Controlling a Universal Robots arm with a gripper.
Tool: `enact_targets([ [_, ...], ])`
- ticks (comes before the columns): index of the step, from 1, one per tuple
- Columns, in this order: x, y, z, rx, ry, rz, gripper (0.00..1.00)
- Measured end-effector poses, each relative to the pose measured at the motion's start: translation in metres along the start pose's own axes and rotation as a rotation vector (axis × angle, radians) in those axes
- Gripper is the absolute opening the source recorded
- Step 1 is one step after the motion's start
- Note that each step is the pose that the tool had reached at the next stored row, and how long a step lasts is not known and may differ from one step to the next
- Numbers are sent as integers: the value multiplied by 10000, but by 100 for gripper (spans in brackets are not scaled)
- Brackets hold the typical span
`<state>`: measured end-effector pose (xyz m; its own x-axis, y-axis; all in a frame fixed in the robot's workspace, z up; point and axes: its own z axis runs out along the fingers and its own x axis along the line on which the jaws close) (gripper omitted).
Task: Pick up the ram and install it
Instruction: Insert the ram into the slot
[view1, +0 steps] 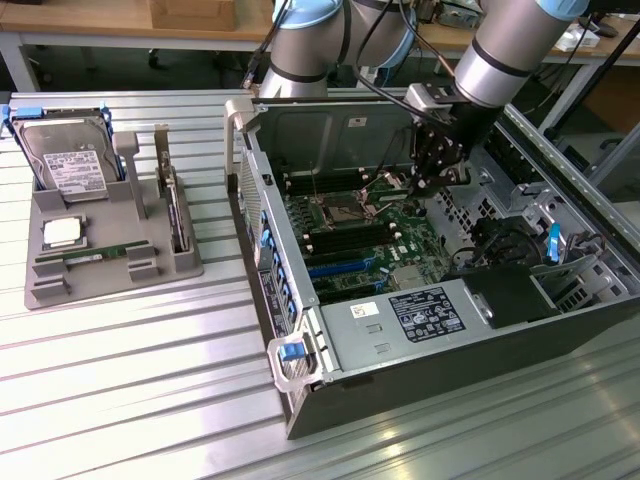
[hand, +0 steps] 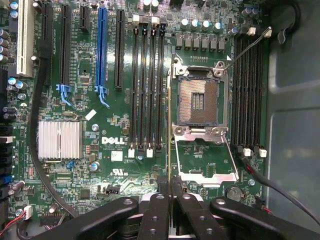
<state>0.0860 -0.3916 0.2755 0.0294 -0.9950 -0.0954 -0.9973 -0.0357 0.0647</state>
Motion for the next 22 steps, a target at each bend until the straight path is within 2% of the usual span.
enact_targets([
  [22,15,-10,155,0,0,0,12],
])
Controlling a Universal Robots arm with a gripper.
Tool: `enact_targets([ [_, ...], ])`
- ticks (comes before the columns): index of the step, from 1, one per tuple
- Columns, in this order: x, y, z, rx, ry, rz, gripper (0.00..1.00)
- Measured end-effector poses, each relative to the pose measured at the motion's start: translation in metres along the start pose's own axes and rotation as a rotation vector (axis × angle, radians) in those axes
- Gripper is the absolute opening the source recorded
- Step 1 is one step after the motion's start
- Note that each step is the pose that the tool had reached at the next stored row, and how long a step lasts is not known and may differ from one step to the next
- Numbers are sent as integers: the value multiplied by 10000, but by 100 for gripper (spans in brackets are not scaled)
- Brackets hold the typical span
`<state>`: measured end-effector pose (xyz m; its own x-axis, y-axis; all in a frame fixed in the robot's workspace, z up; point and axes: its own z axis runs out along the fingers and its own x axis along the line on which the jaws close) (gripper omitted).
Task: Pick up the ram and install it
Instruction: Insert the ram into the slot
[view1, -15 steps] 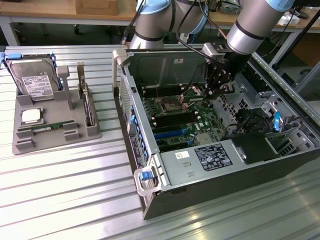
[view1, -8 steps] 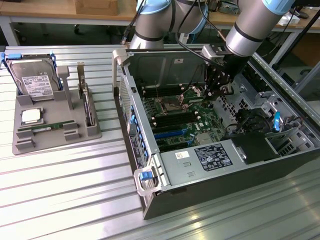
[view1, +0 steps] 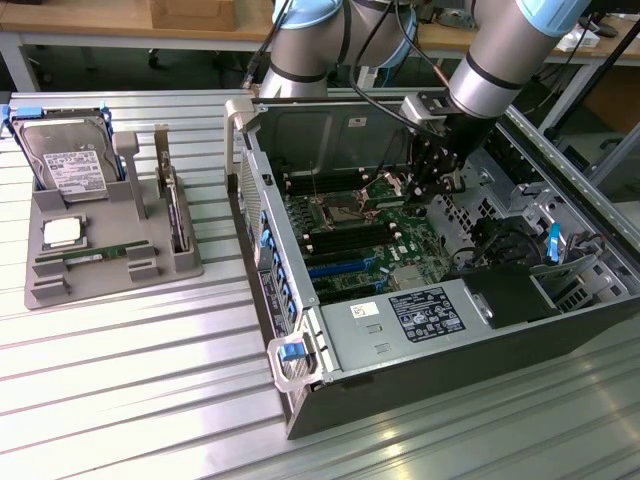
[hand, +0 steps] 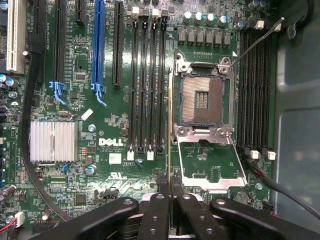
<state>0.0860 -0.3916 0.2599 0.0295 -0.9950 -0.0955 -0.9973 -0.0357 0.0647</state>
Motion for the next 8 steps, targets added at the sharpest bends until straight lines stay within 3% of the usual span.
enact_targets([
  [8,7,-4,69,0,-1,0,12],
])
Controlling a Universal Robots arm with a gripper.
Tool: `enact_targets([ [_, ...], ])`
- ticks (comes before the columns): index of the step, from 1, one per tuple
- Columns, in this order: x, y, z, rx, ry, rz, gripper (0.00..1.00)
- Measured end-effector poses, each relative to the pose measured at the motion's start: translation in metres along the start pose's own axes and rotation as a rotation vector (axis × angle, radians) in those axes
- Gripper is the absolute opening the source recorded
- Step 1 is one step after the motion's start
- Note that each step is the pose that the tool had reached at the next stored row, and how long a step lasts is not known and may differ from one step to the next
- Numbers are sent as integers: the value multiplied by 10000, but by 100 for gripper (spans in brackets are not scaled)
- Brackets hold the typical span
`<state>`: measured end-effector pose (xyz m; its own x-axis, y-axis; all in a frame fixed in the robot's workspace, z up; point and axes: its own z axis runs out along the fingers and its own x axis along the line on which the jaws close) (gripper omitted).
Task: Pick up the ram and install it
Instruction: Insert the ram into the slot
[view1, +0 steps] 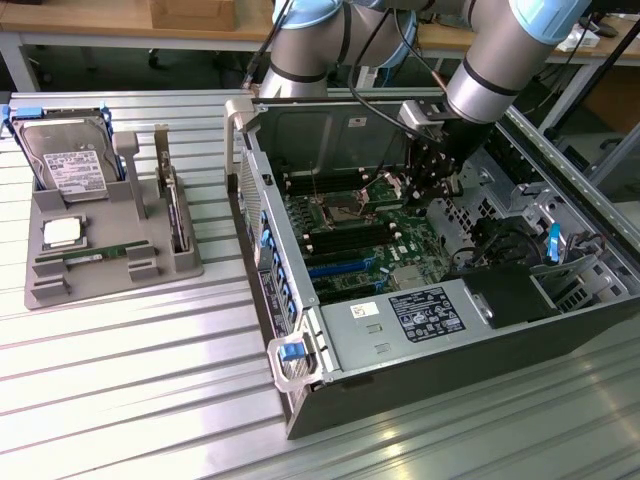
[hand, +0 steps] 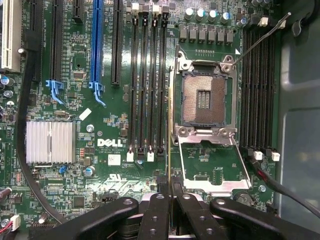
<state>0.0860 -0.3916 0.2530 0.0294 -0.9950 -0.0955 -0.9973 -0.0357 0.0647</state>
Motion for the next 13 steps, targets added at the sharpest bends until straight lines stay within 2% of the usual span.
enact_targets([
  [13,10,-7,106,0,1,0,12],
])
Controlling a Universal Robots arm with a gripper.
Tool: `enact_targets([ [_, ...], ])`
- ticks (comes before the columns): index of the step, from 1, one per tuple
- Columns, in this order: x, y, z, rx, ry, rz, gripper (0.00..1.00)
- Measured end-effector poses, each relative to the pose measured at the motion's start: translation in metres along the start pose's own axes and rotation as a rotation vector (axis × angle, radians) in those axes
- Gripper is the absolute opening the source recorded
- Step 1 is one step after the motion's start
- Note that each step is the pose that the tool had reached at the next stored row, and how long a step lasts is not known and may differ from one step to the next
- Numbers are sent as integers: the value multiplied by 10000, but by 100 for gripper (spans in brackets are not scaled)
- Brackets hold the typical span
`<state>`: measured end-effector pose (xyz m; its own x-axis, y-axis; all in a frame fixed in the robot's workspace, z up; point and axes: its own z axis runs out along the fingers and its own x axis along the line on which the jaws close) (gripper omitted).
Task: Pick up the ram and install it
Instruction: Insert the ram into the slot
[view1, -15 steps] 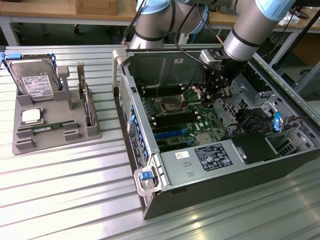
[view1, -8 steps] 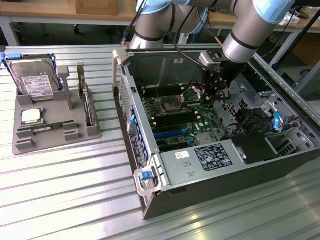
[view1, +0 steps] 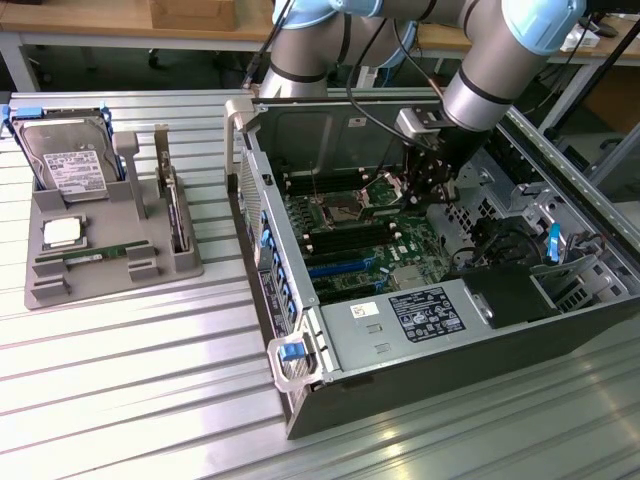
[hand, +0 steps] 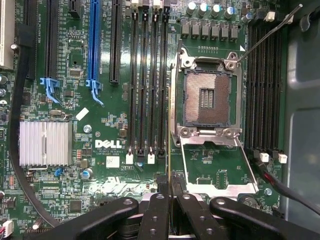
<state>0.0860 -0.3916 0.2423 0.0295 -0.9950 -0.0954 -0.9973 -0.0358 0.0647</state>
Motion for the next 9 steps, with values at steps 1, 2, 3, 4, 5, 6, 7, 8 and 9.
enact_targets([
  [1,1,0,6,0,-1,1,12],
  [2,1,-1,10,0,-1,0,12],
  [3,2,-1,16,0,-1,1,12],
  [4,2,-1,23,0,-1,1,12],
  [5,3,-2,28,0,0,1,12],
  [6,4,-2,39,0,-1,0,12],
  [7,4,-3,47,0,-1,0,12],
  [8,5,-3,51,0,-1,1,12],
  [9,5,-3,55,0,0,1,12],
])
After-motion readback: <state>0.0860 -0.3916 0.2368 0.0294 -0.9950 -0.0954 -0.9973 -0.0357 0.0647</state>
